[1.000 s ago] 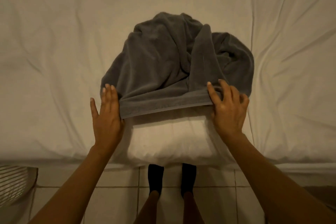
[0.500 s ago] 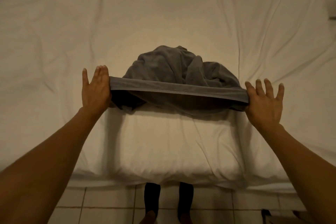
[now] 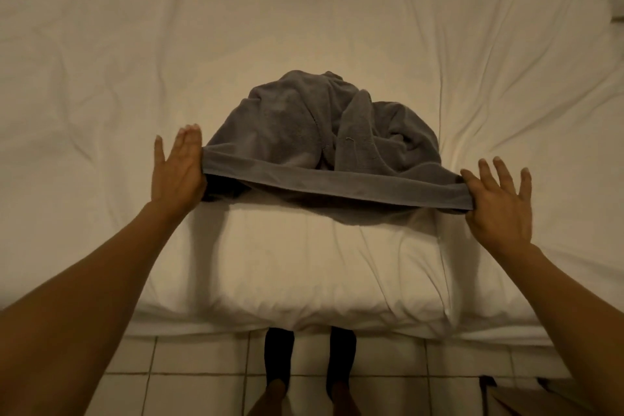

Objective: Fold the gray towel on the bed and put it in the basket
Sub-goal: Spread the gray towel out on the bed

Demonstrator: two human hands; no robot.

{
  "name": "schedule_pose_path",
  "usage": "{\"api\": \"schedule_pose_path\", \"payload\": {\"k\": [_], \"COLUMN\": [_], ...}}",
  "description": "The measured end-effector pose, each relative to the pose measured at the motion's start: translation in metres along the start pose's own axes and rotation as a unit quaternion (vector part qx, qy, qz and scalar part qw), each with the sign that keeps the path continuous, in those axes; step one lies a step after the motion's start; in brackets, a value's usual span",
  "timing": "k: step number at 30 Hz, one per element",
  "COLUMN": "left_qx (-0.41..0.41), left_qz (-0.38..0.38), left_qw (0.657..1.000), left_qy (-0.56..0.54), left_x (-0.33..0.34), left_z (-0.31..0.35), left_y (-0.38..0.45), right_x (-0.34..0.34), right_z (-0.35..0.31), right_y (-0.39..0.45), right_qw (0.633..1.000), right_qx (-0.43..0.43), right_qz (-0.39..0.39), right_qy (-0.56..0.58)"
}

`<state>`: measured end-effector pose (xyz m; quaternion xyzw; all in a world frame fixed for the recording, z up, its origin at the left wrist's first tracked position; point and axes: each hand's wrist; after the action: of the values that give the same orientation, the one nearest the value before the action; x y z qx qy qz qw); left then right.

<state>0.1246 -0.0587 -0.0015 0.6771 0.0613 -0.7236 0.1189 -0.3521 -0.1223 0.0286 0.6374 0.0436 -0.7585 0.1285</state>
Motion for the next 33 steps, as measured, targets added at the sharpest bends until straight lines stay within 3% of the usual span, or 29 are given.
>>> {"api": "schedule_pose_path", "payload": {"k": [7,13,25,28,33], "left_qx": [0.059,0.060,0.085,0.110,0.132], "left_qz": [-0.043,-0.040,0.119,0.148,0.185], "left_qw": [0.997,0.997,0.989,0.983,0.971], "left_qy": [-0.008,-0.019,-0.009,0.004,0.073], "left_x": [-0.031,-0.111,-0.378,-0.427,-0.470], "left_z": [0.068,0.123,0.134,0.141,0.143], "left_y": [-0.019,-0.033,0.035,0.035,0.027], "right_x": [-0.033,-0.120,-0.384,-0.428,-0.467], "right_z": [-0.042,-0.056,-0.024,-0.020,-0.019], "right_y": [0.011,0.029,0.095,0.100,0.091], "right_qw": [0.998,0.996,0.993,0.992,0.984], "right_qx": [-0.054,-0.083,-0.069,-0.095,-0.118], "right_qz": [-0.014,0.001,0.097,0.076,0.122], "right_qy": [0.029,0.024,-0.010,-0.028,-0.056]}}
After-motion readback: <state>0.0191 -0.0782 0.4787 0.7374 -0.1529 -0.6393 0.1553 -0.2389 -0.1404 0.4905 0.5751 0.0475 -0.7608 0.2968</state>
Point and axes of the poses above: each hand's wrist, its own y-axis towards the middle knuckle, its own x-axis out of the palm, z = x × y, and after that the axes turned 9 degrees about z, right-handed
